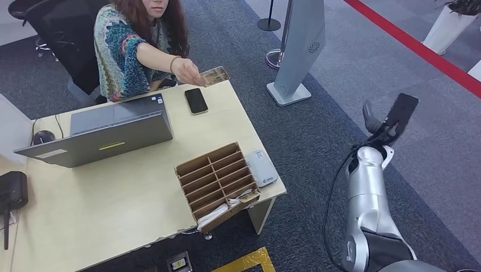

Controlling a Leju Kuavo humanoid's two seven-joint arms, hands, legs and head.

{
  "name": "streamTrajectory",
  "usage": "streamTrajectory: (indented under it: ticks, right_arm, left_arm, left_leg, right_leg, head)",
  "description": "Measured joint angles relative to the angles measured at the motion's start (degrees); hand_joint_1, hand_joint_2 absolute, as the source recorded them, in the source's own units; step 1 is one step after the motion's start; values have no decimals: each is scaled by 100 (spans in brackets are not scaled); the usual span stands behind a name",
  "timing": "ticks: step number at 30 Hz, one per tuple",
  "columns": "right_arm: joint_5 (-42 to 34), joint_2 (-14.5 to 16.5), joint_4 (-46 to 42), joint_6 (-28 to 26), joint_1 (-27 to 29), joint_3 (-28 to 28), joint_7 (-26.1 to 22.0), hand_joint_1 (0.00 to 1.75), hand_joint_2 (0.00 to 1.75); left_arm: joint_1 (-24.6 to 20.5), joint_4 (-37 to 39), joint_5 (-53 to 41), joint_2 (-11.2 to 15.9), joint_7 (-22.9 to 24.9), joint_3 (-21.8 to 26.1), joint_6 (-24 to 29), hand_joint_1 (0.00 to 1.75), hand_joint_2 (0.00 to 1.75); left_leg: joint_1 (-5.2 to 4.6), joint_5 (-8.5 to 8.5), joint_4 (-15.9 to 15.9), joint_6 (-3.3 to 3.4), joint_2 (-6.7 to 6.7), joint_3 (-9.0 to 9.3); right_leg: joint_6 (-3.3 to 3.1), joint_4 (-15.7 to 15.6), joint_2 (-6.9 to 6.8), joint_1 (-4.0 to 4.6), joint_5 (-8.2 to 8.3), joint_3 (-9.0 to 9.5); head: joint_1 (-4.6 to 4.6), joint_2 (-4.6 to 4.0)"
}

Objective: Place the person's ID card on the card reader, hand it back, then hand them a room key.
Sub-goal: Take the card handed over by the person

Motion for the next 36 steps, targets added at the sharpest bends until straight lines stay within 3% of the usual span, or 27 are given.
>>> streamTrajectory:
  ticks: [10, 16, 21, 28, 36]
  right_arm:
    - [2635, -213, -1986, -13, -15, 1738, 720, 0, 175]
    - [4303, -691, -2752, 16, -163, 2749, 1467, 0, 175]
    - [5235, -1086, -3022, 486, -578, 3678, 1922, 0, 175]
    - [5932, -1442, -3060, 1403, -1016, 4931, 2099, 0, 175]
    - [6078, -1517, -2934, 2331, -1536, 6328, 2046, 0, 175]
  left_arm:
    - [15, 12, -357, -8, 28, 9, -1, 0, 0]
    - [5, 12, -551, -6, 31, -46, -5, 0, 0]
    - [-64, 12, -668, -1, 85, -106, -28, 0, 0]
    - [-127, 13, -779, 6, 158, -154, -96, 0, 0]
    - [-166, 12, -859, 34, 192, -214, -161, 0, 0]
  left_leg:
    - [2, 2, 0, 1, -20, -8]
    - [1, 2, 0, 1, -19, -10]
    - [2, 3, 0, 0, -18, -8]
    - [4, 3, 0, -1, -18, -12]
    - [5, 3, -1, -1, -19, -18]
  right_leg:
    - [-2, -1, -19, 1, -2, -2]
    - [-1, -1, -17, 1, -2, -3]
    - [-1, -1, -16, 2, -1, -3]
    - [-2, 0, -13, 3, -2, -6]
    - [-4, 0, -15, 4, -4, -10]
  head:
    - [-1, -1]
    - [-1, 1]
    - [-1, 0]
    - [-1, 0]
    - [-1, 0]
